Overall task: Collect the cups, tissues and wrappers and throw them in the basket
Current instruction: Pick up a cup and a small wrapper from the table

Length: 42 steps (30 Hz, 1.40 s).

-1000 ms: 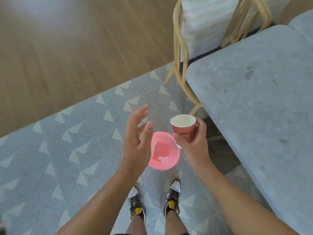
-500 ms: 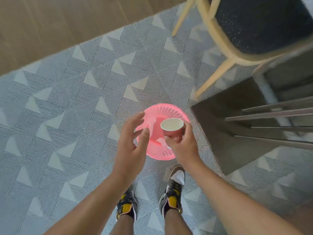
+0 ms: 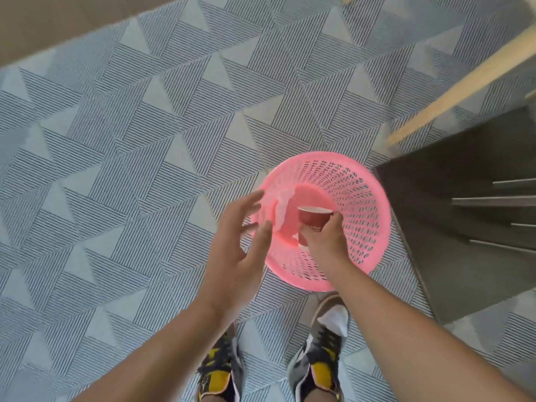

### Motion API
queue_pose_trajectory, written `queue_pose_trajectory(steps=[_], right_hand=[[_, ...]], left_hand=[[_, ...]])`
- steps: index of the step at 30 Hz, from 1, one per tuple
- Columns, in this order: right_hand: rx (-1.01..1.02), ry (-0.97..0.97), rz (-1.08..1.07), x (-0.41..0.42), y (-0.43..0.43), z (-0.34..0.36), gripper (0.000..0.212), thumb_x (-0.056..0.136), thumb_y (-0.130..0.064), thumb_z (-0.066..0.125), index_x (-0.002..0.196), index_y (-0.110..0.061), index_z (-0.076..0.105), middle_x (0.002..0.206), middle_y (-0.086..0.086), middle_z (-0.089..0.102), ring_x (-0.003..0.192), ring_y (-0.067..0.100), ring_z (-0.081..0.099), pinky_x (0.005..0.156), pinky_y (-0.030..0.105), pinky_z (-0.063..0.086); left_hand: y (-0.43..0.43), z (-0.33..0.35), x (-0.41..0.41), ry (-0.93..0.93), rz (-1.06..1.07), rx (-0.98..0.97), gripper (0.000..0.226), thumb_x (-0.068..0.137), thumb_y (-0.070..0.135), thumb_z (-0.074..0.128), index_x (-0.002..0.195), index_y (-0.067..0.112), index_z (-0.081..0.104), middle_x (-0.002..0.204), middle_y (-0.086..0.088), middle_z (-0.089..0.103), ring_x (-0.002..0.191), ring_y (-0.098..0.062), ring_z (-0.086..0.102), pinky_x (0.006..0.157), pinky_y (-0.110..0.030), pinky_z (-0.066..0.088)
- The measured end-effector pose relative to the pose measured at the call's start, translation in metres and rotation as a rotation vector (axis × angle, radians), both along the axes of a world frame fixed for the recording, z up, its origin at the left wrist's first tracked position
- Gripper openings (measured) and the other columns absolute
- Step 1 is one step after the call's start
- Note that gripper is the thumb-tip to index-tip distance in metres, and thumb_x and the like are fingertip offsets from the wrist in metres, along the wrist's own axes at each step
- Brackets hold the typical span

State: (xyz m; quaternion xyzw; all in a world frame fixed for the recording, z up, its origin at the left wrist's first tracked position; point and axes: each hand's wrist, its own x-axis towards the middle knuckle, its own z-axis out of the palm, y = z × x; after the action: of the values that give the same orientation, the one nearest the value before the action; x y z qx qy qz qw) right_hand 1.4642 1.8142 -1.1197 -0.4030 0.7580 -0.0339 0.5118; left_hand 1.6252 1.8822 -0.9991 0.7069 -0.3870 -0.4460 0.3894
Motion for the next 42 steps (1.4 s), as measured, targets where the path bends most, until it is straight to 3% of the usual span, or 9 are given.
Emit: queue_pose_trajectory(steps=[6, 11, 15, 17, 21, 29, 33, 37, 42], right_hand=[[0.043, -0.012, -0.06, 0.004, -0.001, -0.001, 0.088, 0.092, -0.029, 0.076, 0.161, -0.017, 0.023, 0.142, 0.01, 0.054, 0.129, 0.032, 0.058, 0.096, 0.034, 0.045], [-0.092, -0.09, -0.071, 0.002, -0.004, 0.064, 0.062, 0.098, -0.03, 0.067, 0.152, -0.022, 0.039, 0.144, 0.006, 0.055, 0.129, 0.027, 0.056, 0.103, 0.038, 0.048], [-0.189, -0.288, -0.178, 0.009, -0.007, 0.143, 0.041, 0.102, -0.021, 0.064, 0.137, -0.033, 0.047, 0.138, -0.001, 0.057, 0.123, 0.015, 0.058, 0.072, 0.011, 0.049], [-0.26, -0.383, -0.251, 0.012, -0.01, 0.187, 0.038, 0.102, -0.017, 0.064, 0.136, -0.029, 0.051, 0.136, -0.001, 0.06, 0.124, 0.011, 0.06, 0.072, 0.006, 0.05], [-0.352, -0.549, -0.316, 0.019, -0.01, 0.271, 0.035, 0.102, -0.016, 0.065, 0.133, -0.029, 0.058, 0.129, -0.004, 0.068, 0.115, 0.005, 0.068, 0.084, 0.018, 0.055], [-0.529, -0.687, -0.155, 0.023, -0.012, 0.45, 0.027, 0.095, -0.041, 0.062, 0.119, -0.032, 0.07, 0.128, -0.002, 0.072, 0.128, 0.013, 0.064, 0.103, 0.034, 0.05], [-0.599, -0.666, 0.014, 0.026, -0.011, 0.542, 0.05, 0.091, -0.06, 0.055, 0.129, -0.03, 0.065, 0.131, -0.012, 0.07, 0.131, 0.009, 0.061, 0.116, 0.045, 0.045], [-0.668, -0.664, 0.131, 0.031, -0.007, 0.623, 0.062, 0.089, -0.078, 0.05, 0.134, -0.037, 0.059, 0.135, -0.019, 0.066, 0.132, 0.005, 0.059, 0.116, 0.045, 0.045], [-0.718, -0.754, 0.178, 0.034, 0.003, 0.707, 0.041, 0.1, -0.049, 0.051, 0.134, -0.028, 0.06, 0.131, -0.019, 0.068, 0.129, 0.004, 0.061, 0.111, 0.034, 0.051]], left_hand=[[-0.004, 0.009, 0.01, -0.011, -0.017, -0.017, 0.041, 0.099, 0.048, 0.05, 0.139, 0.042, 0.049, 0.139, 0.021, 0.057, 0.132, 0.005, 0.054, 0.099, -0.007, 0.044], [-0.014, 0.047, 0.012, -0.002, -0.008, -0.059, 0.036, 0.098, 0.049, 0.049, 0.134, 0.05, 0.048, 0.136, 0.024, 0.057, 0.129, 0.008, 0.054, 0.097, -0.006, 0.044], [-0.018, 0.088, 0.01, 0.017, 0.009, -0.08, 0.044, 0.099, 0.05, 0.048, 0.141, 0.038, 0.049, 0.14, 0.018, 0.056, 0.131, 0.007, 0.053, 0.099, -0.007, 0.046], [-0.019, 0.114, 0.009, 0.032, 0.038, -0.099, 0.047, 0.098, 0.049, 0.049, 0.142, 0.033, 0.051, 0.142, 0.013, 0.057, 0.132, 0.005, 0.053, 0.099, -0.008, 0.046], [-0.019, 0.177, 0.009, 0.073, 0.098, -0.151, 0.046, 0.099, 0.042, 0.052, 0.142, 0.027, 0.055, 0.143, 0.009, 0.059, 0.134, -0.003, 0.056, 0.1, -0.012, 0.046], [-0.01, 0.33, 0.012, 0.127, 0.23, -0.262, 0.038, 0.101, 0.029, 0.056, 0.139, 0.03, 0.057, 0.142, 0.008, 0.062, 0.133, 0.0, 0.057, 0.103, -0.015, 0.047], [-0.006, 0.414, 0.018, 0.142, 0.285, -0.343, 0.045, 0.097, 0.044, 0.052, 0.14, 0.033, 0.055, 0.148, 0.008, 0.058, 0.141, -0.008, 0.052, 0.111, -0.03, 0.048], [0.004, 0.498, 0.017, 0.143, 0.307, -0.4, 0.048, 0.096, 0.047, 0.05, 0.142, 0.036, 0.054, 0.149, 0.015, 0.057, 0.141, -0.003, 0.052, 0.114, -0.036, 0.049], [0.023, 0.588, 0.008, 0.125, 0.353, -0.454, 0.043, 0.101, 0.032, 0.051, 0.145, 0.035, 0.053, 0.15, 0.014, 0.057, 0.144, -0.004, 0.049, 0.119, -0.043, 0.045]])
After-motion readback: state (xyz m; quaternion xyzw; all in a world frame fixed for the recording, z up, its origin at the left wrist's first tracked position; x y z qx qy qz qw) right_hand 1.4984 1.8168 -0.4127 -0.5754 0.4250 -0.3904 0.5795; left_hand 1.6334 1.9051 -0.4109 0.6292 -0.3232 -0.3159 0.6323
